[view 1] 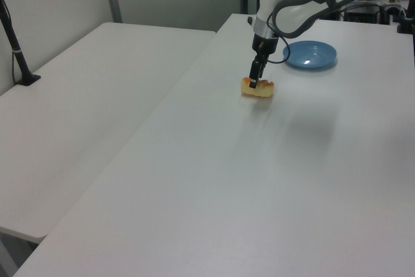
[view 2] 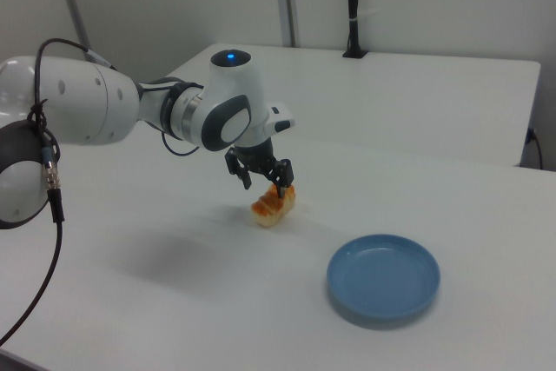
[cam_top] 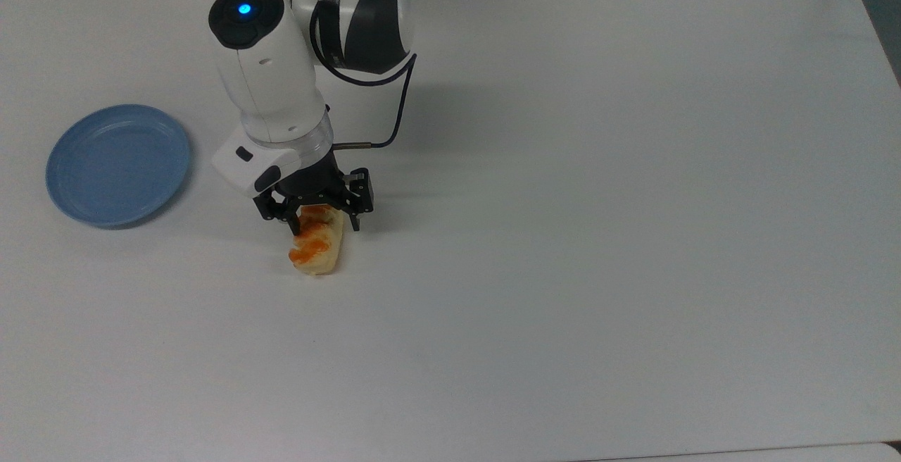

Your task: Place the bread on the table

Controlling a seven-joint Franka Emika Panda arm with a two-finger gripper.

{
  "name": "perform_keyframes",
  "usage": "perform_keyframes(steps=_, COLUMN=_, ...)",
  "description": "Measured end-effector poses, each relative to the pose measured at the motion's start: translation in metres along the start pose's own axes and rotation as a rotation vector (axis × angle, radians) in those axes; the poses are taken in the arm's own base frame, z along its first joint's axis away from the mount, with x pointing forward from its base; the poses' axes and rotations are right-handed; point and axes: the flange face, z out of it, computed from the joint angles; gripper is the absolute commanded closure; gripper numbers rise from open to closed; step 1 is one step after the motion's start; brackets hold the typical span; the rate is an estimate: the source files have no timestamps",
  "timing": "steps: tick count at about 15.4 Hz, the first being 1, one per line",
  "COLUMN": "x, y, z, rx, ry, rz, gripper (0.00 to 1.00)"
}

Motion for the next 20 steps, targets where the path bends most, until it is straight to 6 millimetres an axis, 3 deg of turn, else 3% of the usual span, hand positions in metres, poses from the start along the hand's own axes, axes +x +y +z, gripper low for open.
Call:
perform_keyframes(steps=6, x=0.001, y=0.000, z=-0.002, rx=-0.001, ry=0.002, rz=0.000, gripper=0.00)
perform_keyframes(steps=8, x=-0.001, y=0.006, z=-0.015, rx=0.000, ry=-0.021, rz=0.021, gripper=0.00)
perform_keyframes(steps=10, x=-0.006, y=0.018, z=-0.054, rx=0.001, ry=-0.072, rz=0.066, gripper=0.00)
perform_keyframes(steps=13, x=-0.032, y=0.037, z=-0.153, rx=-0.008, ry=-0.141, rz=0.166, gripper=0.00)
perform_keyframes(steps=16, x=-0.069, y=0.040, z=-0.243, rx=-0.025, ry=-0.170, rz=0.243, gripper=0.00)
perform_keyframes(steps=18, x=-0.091, y=0.035, z=-0.286, rx=-0.033, ry=-0.179, rz=0.269, gripper=0.00)
perform_keyframes(steps=20, x=-0.107, y=0.027, z=-0.312, rx=-0.035, ry=-0.181, rz=0.272, gripper=0.00)
